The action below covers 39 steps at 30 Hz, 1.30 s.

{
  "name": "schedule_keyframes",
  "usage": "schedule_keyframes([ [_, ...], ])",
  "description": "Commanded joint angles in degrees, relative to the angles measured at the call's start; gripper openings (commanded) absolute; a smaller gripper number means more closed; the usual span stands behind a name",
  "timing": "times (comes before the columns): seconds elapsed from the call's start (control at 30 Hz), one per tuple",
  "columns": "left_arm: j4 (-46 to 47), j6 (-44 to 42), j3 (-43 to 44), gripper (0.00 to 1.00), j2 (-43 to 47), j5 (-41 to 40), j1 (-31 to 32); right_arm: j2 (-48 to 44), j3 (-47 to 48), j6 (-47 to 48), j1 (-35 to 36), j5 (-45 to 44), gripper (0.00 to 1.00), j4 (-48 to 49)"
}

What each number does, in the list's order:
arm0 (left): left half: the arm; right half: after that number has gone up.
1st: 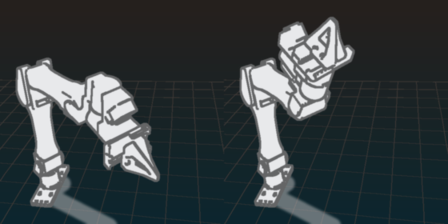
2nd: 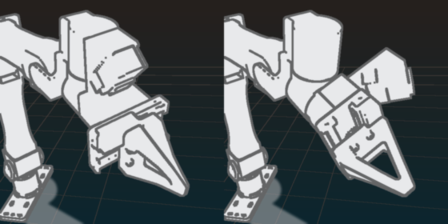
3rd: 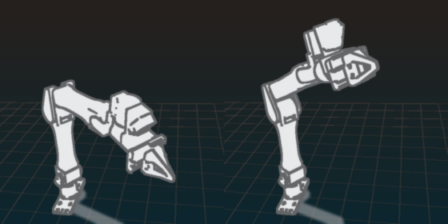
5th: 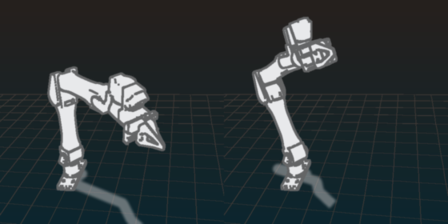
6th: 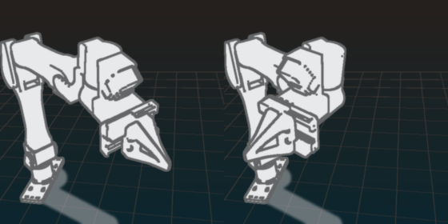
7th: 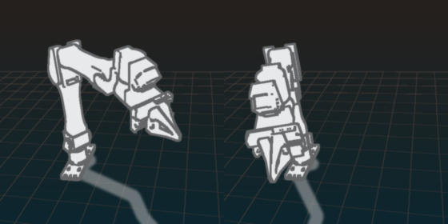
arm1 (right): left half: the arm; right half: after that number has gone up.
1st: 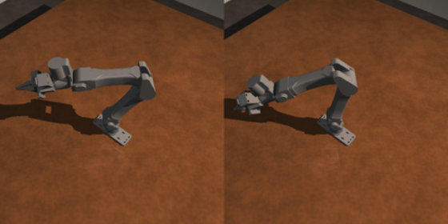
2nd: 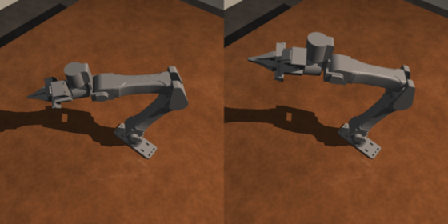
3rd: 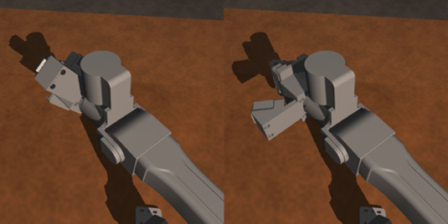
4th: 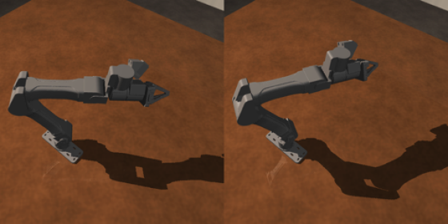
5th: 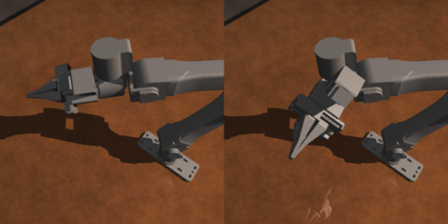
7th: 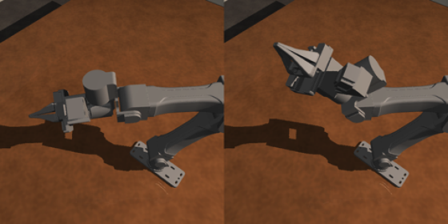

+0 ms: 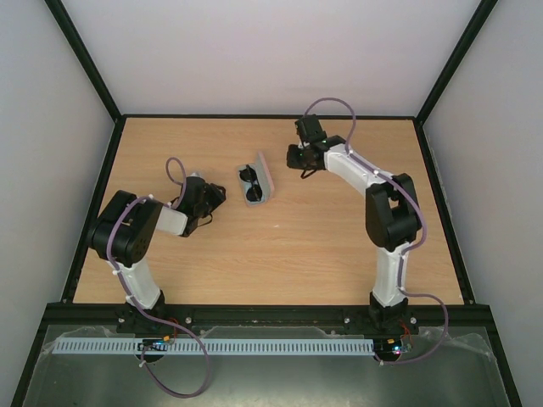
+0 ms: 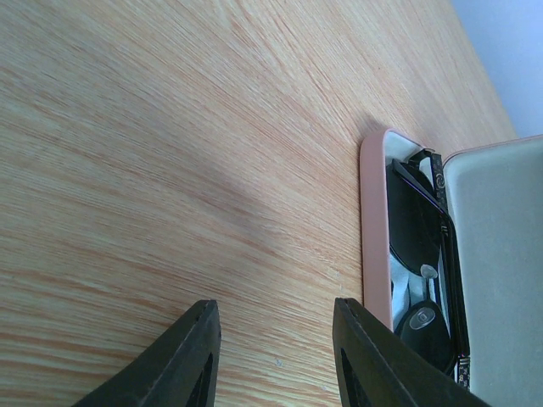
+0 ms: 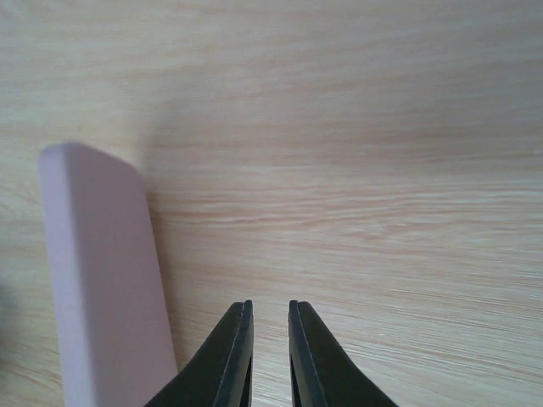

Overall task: Organize the sunglasses
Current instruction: Close the sunglasses case at the center of the board.

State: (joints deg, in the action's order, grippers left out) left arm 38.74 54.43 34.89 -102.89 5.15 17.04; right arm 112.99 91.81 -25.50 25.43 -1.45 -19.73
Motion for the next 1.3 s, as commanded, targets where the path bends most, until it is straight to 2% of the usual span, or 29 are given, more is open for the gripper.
schedule_keyframes([
  [0.0,-0.9,-0.8,-1.0,0.4,1.4,-0.1,-0.1,4.3,-0.9,-0.1,1.5,6.3,0.14,3.3],
  [0.13,-1.0,-1.1,-0.9,0.4,1.5,-0.1,-0.3,4.5,-2.1,0.2,3.2,7.9,0.13,6.3],
  [0.3,-0.6,-1.1,-0.8,0.4,0.6,0.2,-0.4,6.9,0.9,1.6,7.3,7.7,0.13,4.7],
  [0.5,0.4,-0.9,-0.4,0.4,-0.5,1.1,-0.1,8.3,1.2,2.0,11.1,3.8,0.14,5.2],
  [0.67,0.8,-0.5,1.6,0.4,-3.5,1.2,2.5,10.9,5.1,3.0,13.7,0.5,0.14,2.8],
  [0.9,3.2,0.4,2.4,0.4,-7.4,2.7,3.6,10.5,6.4,2.4,14.2,0.4,0.15,3.3],
  [1.27,5.9,0.8,1.0,0.38,-7.2,4.3,3.2,13.6,10.9,2.5,15.0,1.3,0.15,2.1],
])
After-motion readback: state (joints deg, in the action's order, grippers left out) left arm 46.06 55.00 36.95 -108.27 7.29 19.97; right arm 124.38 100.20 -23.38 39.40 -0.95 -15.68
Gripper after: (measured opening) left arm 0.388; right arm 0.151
